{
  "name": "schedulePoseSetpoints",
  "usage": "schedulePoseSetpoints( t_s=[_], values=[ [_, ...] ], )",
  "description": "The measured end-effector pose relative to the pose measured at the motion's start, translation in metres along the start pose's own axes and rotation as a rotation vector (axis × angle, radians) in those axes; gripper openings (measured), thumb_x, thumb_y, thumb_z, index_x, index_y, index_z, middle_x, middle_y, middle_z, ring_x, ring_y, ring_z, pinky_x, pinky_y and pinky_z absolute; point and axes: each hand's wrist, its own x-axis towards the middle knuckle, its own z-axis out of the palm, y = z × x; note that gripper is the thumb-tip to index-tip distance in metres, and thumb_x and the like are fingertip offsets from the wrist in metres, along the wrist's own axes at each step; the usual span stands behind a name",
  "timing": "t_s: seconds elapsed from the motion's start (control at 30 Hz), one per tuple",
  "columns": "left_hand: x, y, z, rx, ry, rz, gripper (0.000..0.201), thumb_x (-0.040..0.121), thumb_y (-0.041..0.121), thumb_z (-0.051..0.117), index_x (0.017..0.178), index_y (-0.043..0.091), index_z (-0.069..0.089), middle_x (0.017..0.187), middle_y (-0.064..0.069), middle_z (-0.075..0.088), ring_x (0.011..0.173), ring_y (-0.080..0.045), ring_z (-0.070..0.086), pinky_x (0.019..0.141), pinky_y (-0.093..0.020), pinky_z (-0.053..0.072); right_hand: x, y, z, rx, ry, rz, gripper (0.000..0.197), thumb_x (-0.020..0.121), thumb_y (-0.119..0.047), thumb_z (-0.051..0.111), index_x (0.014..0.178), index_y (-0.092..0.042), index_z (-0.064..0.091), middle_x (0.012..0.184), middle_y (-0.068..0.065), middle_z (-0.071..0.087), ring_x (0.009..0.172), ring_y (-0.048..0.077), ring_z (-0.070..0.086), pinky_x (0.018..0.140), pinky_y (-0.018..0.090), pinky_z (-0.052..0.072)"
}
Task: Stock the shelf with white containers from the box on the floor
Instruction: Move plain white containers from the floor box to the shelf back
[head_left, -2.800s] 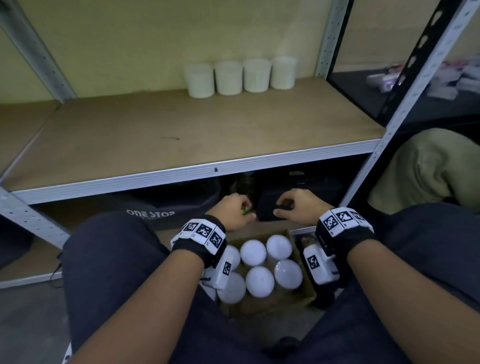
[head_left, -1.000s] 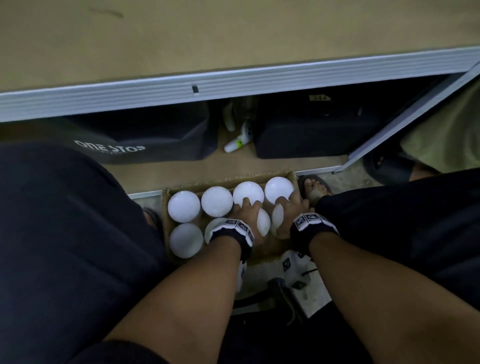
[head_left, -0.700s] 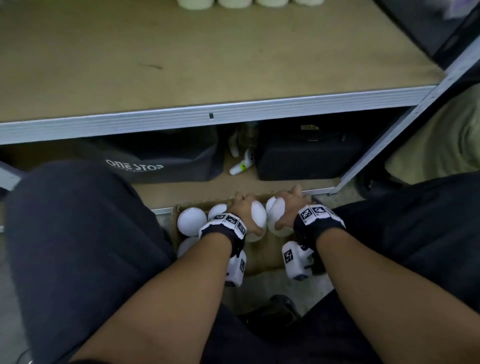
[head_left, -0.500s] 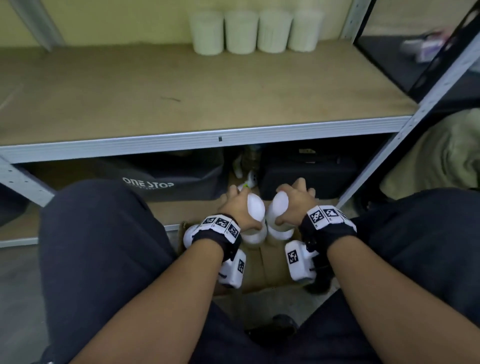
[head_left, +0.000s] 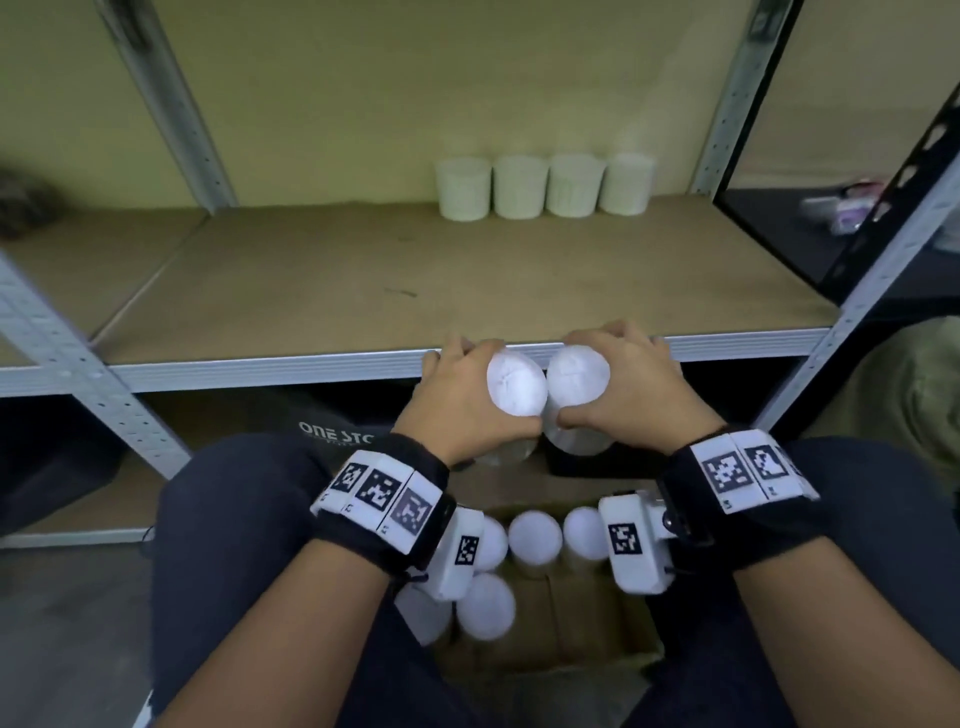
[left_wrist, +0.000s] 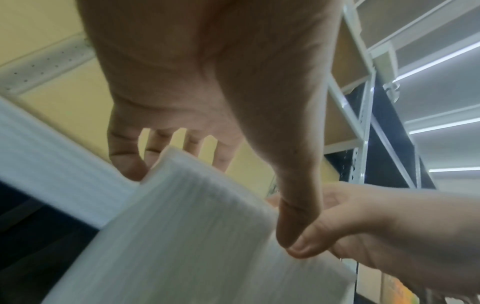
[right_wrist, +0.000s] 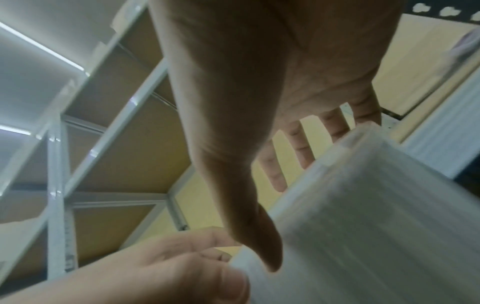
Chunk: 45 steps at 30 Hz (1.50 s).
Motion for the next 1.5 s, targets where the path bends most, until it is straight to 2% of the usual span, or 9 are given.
schedulePoseSetpoints(
  t_s=[0.17,0.33,0.5,0.73,1.0,1.13,1.23,1.37,1.5],
  values=[
    [0.01,0.007,-0.043,-0.024,0.157,0.036,0.076,0.06,0.051,0.077,0.127,0.03,0.048,0.124,0.0,0.043,0.121,-0.023,0.038,0.094,-0.026,0.03,0.017,-0.024,-0.023,0.124,0.136,-0.09,0.07,0.059,-0.044,0.08,0.124,-0.039,0.055,0.13,0.0,0.042,0.123,0.029,0.04,0.109,0.047,0.033],
    [0.032,0.0,-0.07,-0.045,0.313,0.024,0.072,0.064,0.052,0.076,0.127,0.028,0.052,0.128,0.002,0.048,0.122,-0.022,0.041,0.094,-0.025,0.032,0.05,-0.038,-0.028,0.215,0.219,-0.153,0.06,0.063,-0.04,0.08,0.12,-0.032,0.06,0.124,0.001,0.046,0.122,0.028,0.044,0.108,0.043,0.036],
    [0.06,-0.016,-0.076,-0.094,0.317,-0.013,0.058,0.066,0.048,0.077,0.118,0.028,0.061,0.129,0.005,0.053,0.123,-0.016,0.046,0.09,-0.022,0.035,0.088,-0.045,-0.016,0.233,0.177,-0.151,0.051,0.067,-0.036,0.078,0.116,-0.029,0.064,0.111,-0.003,0.048,0.119,0.028,0.047,0.103,0.042,0.041],
    [0.088,-0.039,-0.072,-0.086,0.207,-0.044,0.052,0.067,0.048,0.077,0.113,0.027,0.064,0.132,0.004,0.053,0.124,-0.015,0.047,0.091,-0.022,0.036,0.12,-0.051,0.003,0.174,0.128,-0.181,0.046,0.075,-0.035,0.073,0.119,-0.024,0.065,0.131,0.0,0.055,0.124,0.024,0.047,0.11,0.039,0.033],
    [0.09,-0.044,-0.067,-0.079,0.21,-0.011,0.053,0.073,0.046,0.074,0.119,0.023,0.06,0.131,0.005,0.051,0.124,-0.015,0.045,0.093,-0.023,0.034,0.123,-0.048,0.002,0.095,0.132,-0.23,0.046,0.078,-0.044,0.069,0.121,-0.027,0.062,0.133,-0.004,0.055,0.125,0.021,0.046,0.108,0.033,0.027],
    [0.085,-0.042,-0.07,0.008,0.191,0.013,0.054,0.078,0.052,0.067,0.125,0.026,0.057,0.137,0.003,0.046,0.13,-0.02,0.041,0.108,-0.036,0.035,0.117,-0.048,-0.001,0.062,0.129,-0.25,0.051,0.082,-0.048,0.064,0.126,-0.023,0.058,0.134,-0.003,0.055,0.129,0.024,0.039,0.11,0.033,0.028],
    [0.076,-0.039,-0.073,-0.051,0.282,0.081,0.042,0.083,0.044,0.064,0.12,0.024,0.061,0.134,0.004,0.049,0.127,-0.018,0.044,0.106,-0.029,0.034,0.108,-0.047,-0.008,0.114,0.2,-0.249,0.044,0.084,-0.042,0.062,0.123,-0.022,0.06,0.128,-0.002,0.058,0.123,0.025,0.04,0.103,0.031,0.033],
    [0.067,-0.034,-0.073,-0.084,0.345,0.131,0.031,0.085,0.033,0.066,0.113,0.019,0.067,0.119,0.003,0.058,0.116,-0.014,0.053,0.098,-0.022,0.036,0.101,-0.047,-0.014,0.082,0.182,-0.288,0.035,0.086,-0.033,0.062,0.119,-0.021,0.062,0.125,0.0,0.058,0.12,0.022,0.044,0.091,0.021,0.028],
    [0.062,-0.036,-0.069,0.025,0.298,0.132,0.027,0.087,0.028,0.063,0.11,0.016,0.068,0.117,0.002,0.06,0.117,-0.016,0.051,0.101,-0.023,0.036,0.099,-0.045,-0.014,0.033,0.121,-0.3,0.026,0.086,-0.024,0.063,0.111,-0.018,0.068,0.121,-0.001,0.062,0.12,0.021,0.048,0.097,0.022,0.031]
  ],
)
